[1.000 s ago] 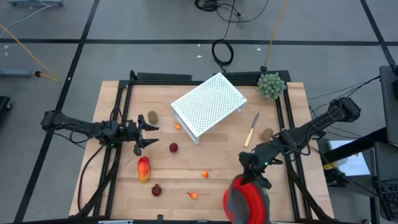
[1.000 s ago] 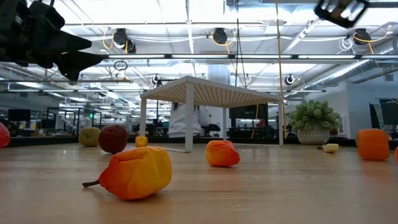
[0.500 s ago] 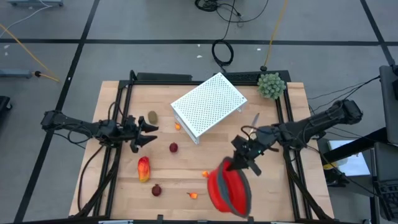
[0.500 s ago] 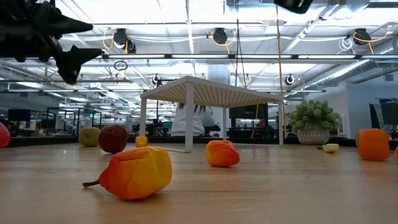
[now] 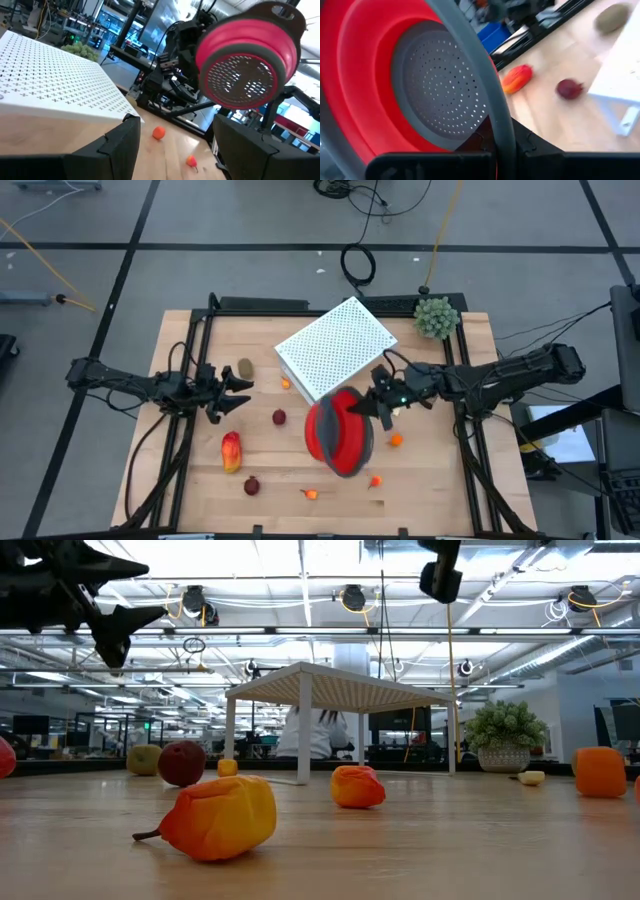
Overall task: Pick & Place Fruit
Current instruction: Put the red strainer bowl on the shelf
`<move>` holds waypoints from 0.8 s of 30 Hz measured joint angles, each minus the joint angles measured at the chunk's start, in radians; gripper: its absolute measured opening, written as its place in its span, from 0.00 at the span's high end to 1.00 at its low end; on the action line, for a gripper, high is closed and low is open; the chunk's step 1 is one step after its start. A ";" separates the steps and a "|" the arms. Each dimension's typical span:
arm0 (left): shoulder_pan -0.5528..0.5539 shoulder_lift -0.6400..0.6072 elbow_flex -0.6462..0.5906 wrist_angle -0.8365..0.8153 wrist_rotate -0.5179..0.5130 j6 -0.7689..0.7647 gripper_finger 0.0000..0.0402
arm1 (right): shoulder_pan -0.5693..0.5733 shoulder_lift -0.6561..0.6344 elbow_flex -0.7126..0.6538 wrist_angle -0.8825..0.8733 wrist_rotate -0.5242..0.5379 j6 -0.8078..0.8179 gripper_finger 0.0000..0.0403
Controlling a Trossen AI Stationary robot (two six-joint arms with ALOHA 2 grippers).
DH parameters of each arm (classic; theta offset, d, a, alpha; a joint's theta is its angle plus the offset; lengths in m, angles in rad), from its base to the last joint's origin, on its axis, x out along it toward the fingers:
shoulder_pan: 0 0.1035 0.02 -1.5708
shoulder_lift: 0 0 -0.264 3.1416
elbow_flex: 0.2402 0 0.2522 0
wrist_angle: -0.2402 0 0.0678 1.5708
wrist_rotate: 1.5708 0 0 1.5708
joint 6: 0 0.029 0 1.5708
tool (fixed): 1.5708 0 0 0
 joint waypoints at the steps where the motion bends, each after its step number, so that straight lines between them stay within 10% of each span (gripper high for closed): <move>1: 0.000 0.000 0.000 0.001 0.000 0.000 0.38 | -0.008 0.000 0.000 0.000 0.016 0.004 1.00; 24: 0.000 0.000 0.000 0.001 -0.111 0.025 0.38 | -0.294 0.016 0.442 -0.691 0.130 -0.091 1.00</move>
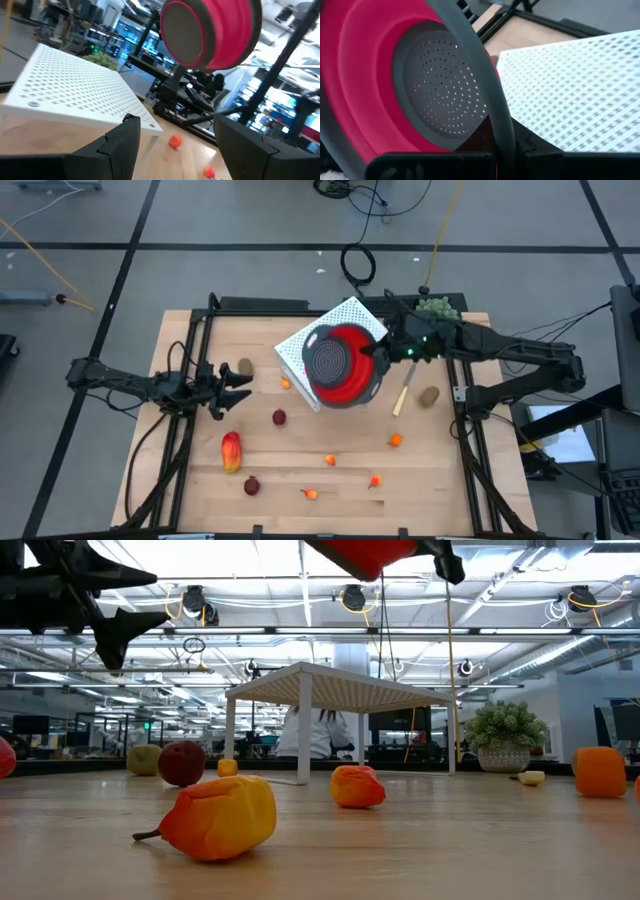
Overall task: Pick & Place Fruit
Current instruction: Put the red strainer bowl on the shelf
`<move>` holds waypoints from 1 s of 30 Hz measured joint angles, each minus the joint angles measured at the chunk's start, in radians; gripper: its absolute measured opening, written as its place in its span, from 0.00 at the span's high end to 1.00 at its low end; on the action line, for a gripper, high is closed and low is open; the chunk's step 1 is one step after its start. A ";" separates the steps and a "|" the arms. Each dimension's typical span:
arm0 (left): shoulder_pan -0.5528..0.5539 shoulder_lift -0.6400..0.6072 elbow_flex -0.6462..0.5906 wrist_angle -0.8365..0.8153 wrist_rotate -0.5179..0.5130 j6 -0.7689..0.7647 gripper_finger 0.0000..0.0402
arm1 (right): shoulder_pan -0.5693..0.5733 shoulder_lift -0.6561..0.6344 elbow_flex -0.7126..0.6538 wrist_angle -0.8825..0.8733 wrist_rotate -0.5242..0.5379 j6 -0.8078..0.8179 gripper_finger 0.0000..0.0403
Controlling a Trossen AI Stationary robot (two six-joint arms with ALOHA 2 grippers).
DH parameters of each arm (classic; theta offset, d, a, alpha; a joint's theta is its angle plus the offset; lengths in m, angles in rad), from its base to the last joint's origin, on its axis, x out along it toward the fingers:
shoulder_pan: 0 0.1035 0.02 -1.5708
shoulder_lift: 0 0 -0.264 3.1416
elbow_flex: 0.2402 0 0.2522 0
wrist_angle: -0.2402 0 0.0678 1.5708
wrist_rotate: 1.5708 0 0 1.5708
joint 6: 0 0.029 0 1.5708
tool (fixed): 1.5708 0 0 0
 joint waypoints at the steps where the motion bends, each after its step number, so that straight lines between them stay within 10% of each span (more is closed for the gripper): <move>1: 0.000 0.000 0.000 0.000 -0.016 -0.001 0.38 | -0.017 0.004 0.005 0.002 -0.015 -0.005 1.00; 14: 0.000 0.007 0.041 0.005 -0.201 0.019 0.38 | -0.118 0.108 0.013 0.078 -0.084 -0.076 1.00; 30: -0.001 0.494 0.451 -0.002 -0.294 0.322 0.38 | -0.079 0.165 0.012 0.297 0.303 -0.254 1.00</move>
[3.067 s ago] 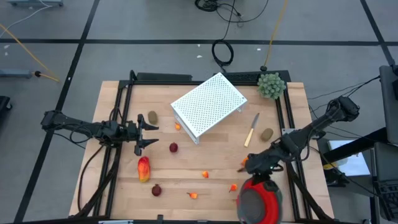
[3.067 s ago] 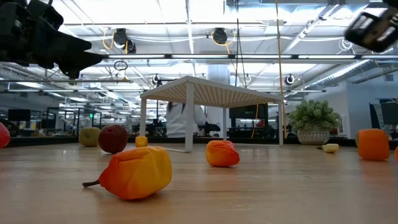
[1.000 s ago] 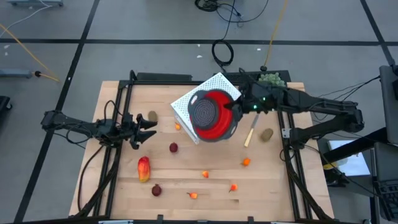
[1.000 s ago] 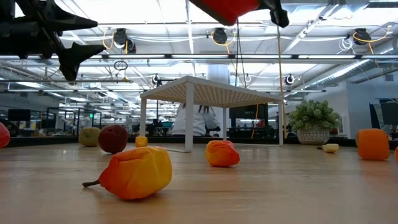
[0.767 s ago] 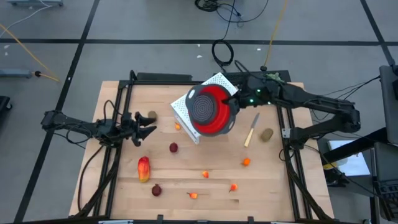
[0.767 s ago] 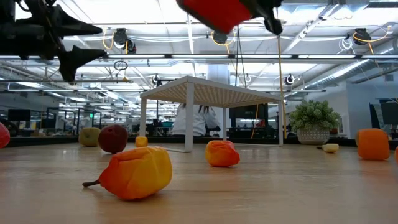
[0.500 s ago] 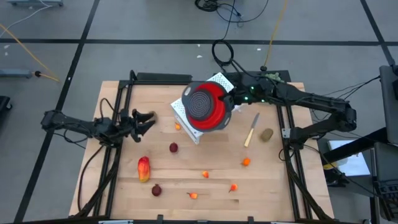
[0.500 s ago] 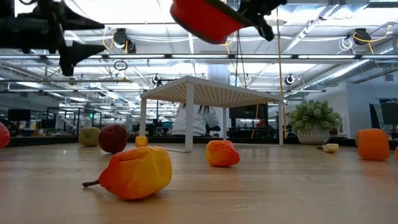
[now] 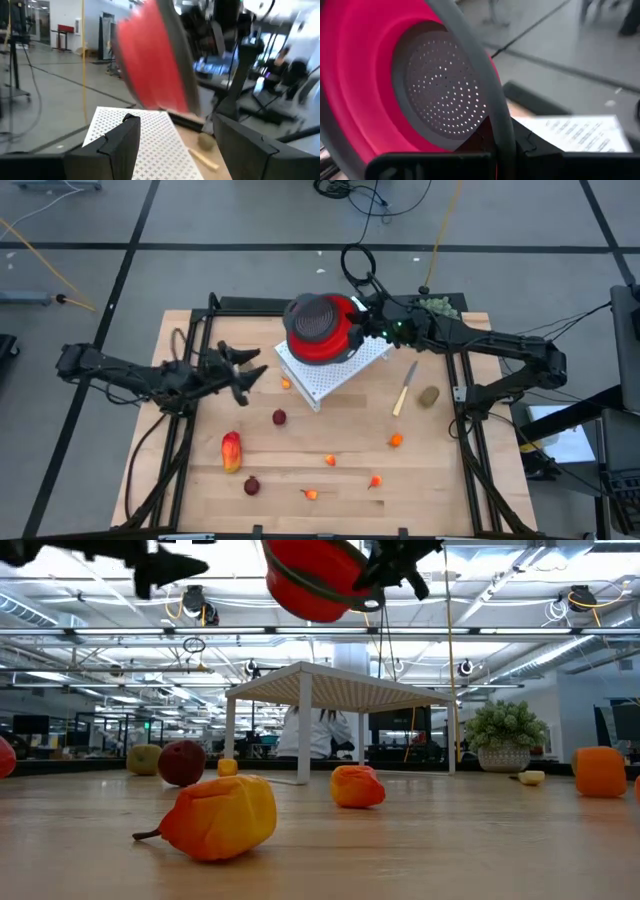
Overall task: Pick & Place Fruit
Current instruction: Put the red strainer bowl on the shelf
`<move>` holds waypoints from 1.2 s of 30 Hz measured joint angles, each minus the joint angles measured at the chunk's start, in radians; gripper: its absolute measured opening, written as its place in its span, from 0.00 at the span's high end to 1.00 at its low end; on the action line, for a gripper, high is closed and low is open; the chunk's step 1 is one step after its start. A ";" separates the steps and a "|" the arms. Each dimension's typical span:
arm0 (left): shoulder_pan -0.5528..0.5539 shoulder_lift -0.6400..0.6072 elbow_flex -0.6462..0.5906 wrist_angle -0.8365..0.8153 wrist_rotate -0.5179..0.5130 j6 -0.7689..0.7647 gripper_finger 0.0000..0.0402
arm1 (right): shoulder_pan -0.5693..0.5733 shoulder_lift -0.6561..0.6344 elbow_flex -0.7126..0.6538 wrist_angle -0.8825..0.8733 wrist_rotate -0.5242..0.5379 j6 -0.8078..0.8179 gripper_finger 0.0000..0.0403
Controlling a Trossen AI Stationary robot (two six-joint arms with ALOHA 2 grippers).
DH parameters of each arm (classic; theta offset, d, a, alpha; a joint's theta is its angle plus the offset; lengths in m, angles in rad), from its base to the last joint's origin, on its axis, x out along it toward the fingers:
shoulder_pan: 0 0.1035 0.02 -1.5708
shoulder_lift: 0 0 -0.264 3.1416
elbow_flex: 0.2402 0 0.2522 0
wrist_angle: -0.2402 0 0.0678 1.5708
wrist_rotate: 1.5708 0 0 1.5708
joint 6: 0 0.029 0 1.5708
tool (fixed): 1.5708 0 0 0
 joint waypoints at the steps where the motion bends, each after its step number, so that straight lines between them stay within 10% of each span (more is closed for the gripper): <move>1: 0.000 0.039 0.026 -0.002 -0.011 0.013 0.38 | 0.007 0.000 0.000 0.017 0.029 -0.015 1.00; 17: 0.000 0.457 0.392 0.002 -0.376 0.138 0.38 | 0.134 -0.001 0.000 0.246 0.461 -0.344 1.00; 24: 0.000 0.534 0.467 0.003 -0.569 0.129 0.38 | 0.171 -0.001 -0.001 0.320 0.474 -0.429 1.00; 36: 0.012 0.541 0.478 0.046 -0.576 -0.068 0.38 | 0.191 0.007 -0.001 0.357 0.468 -0.435 1.00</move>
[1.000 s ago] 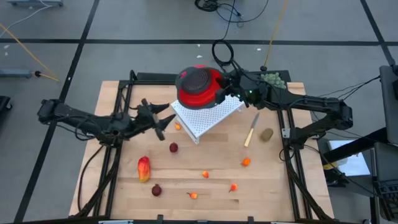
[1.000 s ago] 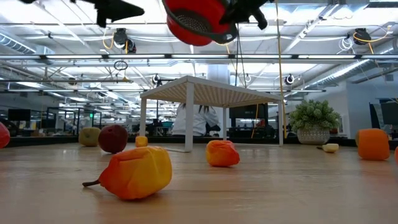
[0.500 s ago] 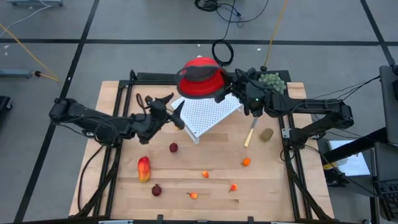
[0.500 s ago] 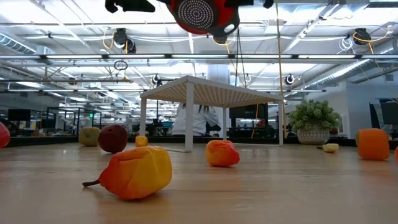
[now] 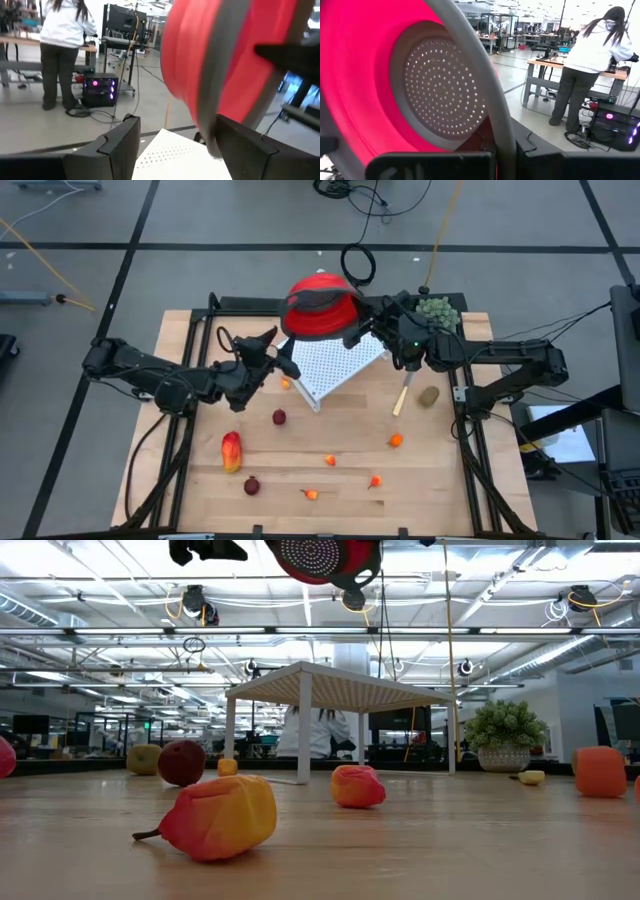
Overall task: Pick & Place Fruit
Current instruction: Put the red strainer bowl on the shelf
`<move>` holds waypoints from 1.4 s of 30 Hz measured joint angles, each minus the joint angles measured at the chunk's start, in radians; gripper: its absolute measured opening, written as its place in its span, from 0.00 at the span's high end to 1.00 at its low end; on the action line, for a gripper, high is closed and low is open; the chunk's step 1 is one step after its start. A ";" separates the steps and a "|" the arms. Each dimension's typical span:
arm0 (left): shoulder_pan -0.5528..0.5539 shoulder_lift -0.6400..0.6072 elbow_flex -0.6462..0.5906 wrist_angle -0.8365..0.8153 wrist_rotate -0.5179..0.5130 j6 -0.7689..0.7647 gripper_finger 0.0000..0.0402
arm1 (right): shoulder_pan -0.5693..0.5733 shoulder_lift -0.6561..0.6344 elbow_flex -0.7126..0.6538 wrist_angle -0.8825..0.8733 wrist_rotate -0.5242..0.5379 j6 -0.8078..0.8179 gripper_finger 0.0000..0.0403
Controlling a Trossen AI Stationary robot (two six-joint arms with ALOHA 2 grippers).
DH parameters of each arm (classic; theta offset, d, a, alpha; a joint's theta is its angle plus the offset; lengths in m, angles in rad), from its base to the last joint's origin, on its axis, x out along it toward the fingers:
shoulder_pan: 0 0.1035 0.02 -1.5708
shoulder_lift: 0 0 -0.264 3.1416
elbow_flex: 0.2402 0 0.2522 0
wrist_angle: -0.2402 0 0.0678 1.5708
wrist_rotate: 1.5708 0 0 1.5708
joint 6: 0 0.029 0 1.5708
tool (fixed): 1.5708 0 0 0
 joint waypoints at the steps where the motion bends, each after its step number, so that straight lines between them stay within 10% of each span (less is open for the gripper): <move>1: 0.001 0.000 0.000 0.007 0.005 -0.015 0.38 | 0.006 0.002 0.000 -0.001 -0.001 0.004 1.00; 42: 0.013 0.000 0.000 0.002 0.035 -0.017 0.45 | 0.051 0.028 0.000 0.022 -0.005 0.021 1.00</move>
